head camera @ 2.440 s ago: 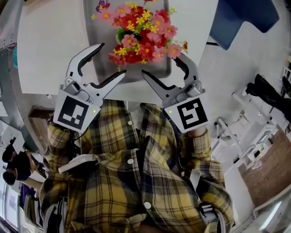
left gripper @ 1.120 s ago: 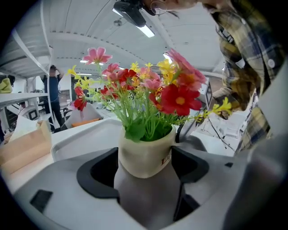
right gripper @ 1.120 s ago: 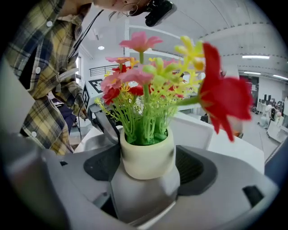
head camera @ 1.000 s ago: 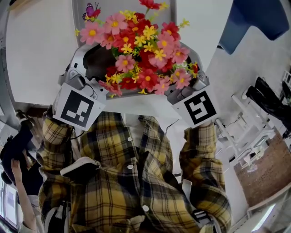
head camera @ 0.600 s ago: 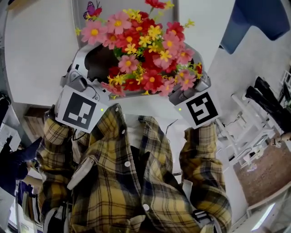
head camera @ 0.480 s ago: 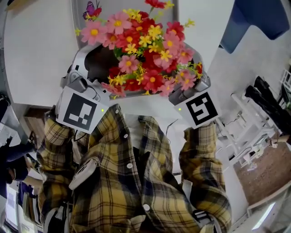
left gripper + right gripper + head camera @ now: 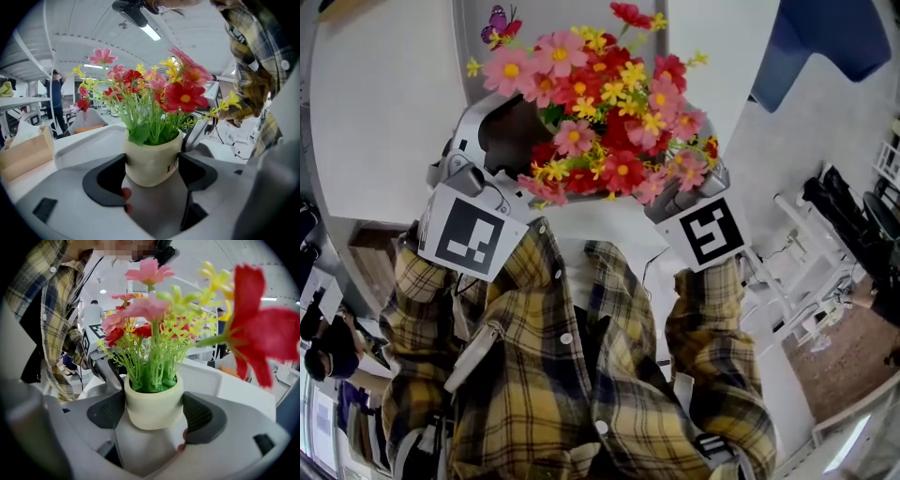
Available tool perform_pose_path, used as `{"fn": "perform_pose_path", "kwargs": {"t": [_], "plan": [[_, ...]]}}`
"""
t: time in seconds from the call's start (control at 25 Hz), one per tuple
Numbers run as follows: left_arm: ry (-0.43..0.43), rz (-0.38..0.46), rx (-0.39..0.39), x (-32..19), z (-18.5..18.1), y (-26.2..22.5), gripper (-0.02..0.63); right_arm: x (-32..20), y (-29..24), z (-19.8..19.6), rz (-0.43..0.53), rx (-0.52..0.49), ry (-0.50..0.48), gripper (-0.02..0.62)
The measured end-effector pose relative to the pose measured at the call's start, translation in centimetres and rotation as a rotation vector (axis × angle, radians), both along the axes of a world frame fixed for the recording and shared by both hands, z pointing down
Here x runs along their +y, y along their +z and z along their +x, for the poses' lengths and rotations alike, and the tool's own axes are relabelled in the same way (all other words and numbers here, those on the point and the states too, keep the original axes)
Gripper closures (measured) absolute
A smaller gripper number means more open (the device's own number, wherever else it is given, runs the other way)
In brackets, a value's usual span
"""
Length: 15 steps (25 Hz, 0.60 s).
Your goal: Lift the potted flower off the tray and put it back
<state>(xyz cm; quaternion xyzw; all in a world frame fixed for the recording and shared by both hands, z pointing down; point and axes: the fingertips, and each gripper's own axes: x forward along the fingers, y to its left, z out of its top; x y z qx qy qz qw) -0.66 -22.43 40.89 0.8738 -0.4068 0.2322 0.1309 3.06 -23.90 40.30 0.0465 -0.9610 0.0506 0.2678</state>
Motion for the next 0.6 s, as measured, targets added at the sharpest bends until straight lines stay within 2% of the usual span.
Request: {"fn": "perform_pose_path", "kwargs": {"t": [0.32,0.6], "plan": [[0.006,0.017,0.021,0.1,0.02,-0.02,0.253,0.03,-0.11,-0.14,-0.007,-0.033,0.04,0.23],[0.017,0.054,0.035,-0.19,0.17,0.09,0.253,-0.18,-0.07,-0.03,0.023,-0.053,0.064,0.229]]}}
